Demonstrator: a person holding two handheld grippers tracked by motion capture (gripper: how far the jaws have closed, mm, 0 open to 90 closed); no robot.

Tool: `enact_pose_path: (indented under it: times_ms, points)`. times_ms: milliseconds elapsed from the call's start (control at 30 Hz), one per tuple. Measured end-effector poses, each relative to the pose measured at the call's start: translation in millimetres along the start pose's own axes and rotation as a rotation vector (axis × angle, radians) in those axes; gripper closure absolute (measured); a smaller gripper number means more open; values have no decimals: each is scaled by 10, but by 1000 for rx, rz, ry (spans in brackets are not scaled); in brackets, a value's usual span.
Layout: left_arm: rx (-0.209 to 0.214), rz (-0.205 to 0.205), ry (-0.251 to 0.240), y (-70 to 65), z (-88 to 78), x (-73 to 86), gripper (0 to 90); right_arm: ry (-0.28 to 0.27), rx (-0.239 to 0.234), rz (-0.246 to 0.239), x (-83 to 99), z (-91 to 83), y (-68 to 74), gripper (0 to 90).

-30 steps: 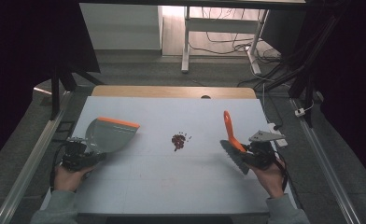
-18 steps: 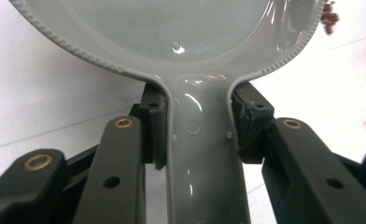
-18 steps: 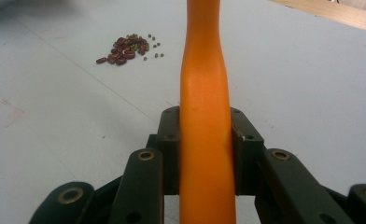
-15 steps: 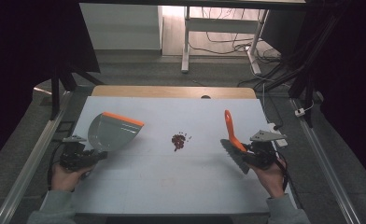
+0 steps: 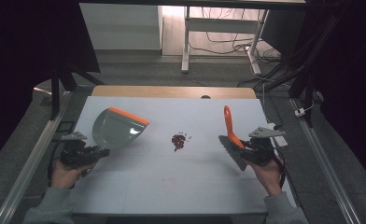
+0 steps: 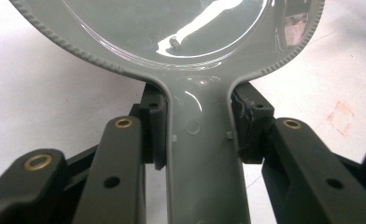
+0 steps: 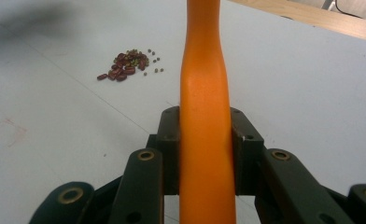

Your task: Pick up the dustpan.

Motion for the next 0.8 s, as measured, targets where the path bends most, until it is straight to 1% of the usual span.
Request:
enact_pose_path:
  times_ms: [67, 133, 233, 267, 300, 333, 433, 533, 567, 600, 633, 667, 700, 800]
  points:
    - [-3, 3, -1, -4, 1, -1, 618, -3, 1, 0, -16, -4, 6, 704]
    - [12, 24, 4, -32, 1, 1, 618, -7, 2, -7, -33, -15, 19, 704]
    - [25, 43, 8, -61, -5, -8, 618, -11, 0, -10, -48, -30, 46, 704]
    - [25, 43, 8, -61, -5, -8, 618, -13, 2, -12, -52, -34, 52, 704]
    - [29, 58, 9, -79, -14, -22, 618, -14, 1, -13, -53, -40, 60, 704]
    - [33, 64, 8, -91, -20, -26, 618, -14, -1, -13, -54, -44, 65, 704]
    - [44, 68, 4, -113, -28, -26, 618, -17, -2, -8, -61, -44, 60, 704]
    - [57, 88, 18, -182, -29, -11, 618, -16, -5, -6, -69, -16, 55, 704]
    - [66, 101, 24, -217, -26, -7, 618, -15, -9, -8, -72, -10, 57, 704]
    - [66, 101, 24, -217, -26, -7, 618, -15, -9, -8, -72, -10, 57, 704]
    - [71, 115, 31, -244, -24, -1, 618, -19, -16, -7, -83, 2, 66, 704]
    - [79, 140, 42, -285, -21, 9, 618, -20, -19, -8, -87, 5, 74, 704]
    - [87, 155, 49, -311, -19, 15, 618, -20, -22, -9, -89, 7, 83, 704]
    - [92, 188, 66, -347, -13, 27, 618, -19, -25, -20, -96, 16, 102, 704]
Point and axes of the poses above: each handheld gripper's, and its own axes: z roughly forward along the jaws, x roughly out of its underside, y roughly to its left, the point moved 9 cm from there along z, roughly forward along the jaws, and after that the axes turned 3 degrees about y, right-handed, at the moved point
